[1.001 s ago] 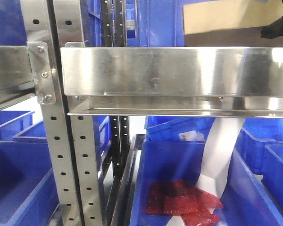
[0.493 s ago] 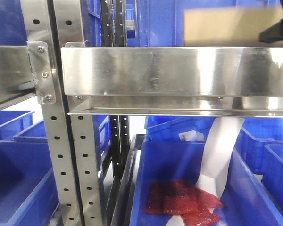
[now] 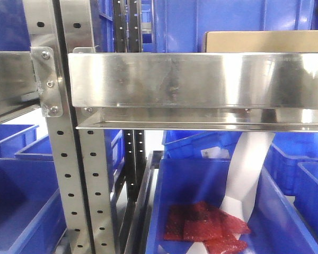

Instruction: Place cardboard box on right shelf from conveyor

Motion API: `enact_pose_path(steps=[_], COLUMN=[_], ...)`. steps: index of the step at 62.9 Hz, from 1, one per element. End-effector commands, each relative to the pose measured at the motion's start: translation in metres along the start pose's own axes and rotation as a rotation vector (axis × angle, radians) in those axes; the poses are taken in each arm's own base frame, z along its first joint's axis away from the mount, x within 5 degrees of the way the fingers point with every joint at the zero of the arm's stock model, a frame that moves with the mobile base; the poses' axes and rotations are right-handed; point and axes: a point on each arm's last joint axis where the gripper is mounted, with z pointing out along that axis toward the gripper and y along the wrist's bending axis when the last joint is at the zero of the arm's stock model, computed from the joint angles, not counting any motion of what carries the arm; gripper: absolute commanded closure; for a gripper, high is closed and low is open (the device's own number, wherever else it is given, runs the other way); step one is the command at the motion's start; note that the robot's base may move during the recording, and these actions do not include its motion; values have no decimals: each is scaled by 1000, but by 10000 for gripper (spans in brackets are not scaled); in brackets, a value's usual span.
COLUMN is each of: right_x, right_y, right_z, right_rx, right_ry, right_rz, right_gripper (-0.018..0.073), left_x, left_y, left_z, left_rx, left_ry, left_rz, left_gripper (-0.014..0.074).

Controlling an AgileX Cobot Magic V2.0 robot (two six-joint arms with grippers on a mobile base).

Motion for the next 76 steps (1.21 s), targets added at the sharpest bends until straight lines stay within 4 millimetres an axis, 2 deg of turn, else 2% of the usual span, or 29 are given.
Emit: enact_pose_path(steps=[1,6,8,18,22,31,38,61,69,76], right_x=[-13,-11,-9,10,19,39,50,81,86,87], right_y=[-16,-20,-22,-26,-25,-11,8,67,79,82], right_z=[-16,-23,-25,-34,-42,-57,-71,-118,-129,-136], right_rx=[62,80,89,151,184,245,278,323,343,365], right_ry=[-84,-92,-89,-52,-43,-69,-128,-214,-254,-298], right_rz=[163,290,340,509,617,862,936,941,934,927], right_gripper=[-26,71,135,524,498,505,505,505,505,505], left_x=[-5,-5,-5,-5,-5,-5,-5,-5,-5,-5], left_y=[0,0,0,0,0,0,0,0,0,0], left_z=[0,0,0,0,0,0,0,0,0,0], left_rx=[3,3,3,3,3,3,3,3,3,3], left_ry=[-83,-83,-83,-83,-83,-83,-83,-83,-83,-83], left_rz=[-3,-3,-3,-3,-3,-3,-3,-3,-3,-3], left_gripper=[713,713,713,713,713,713,713,713,712,713])
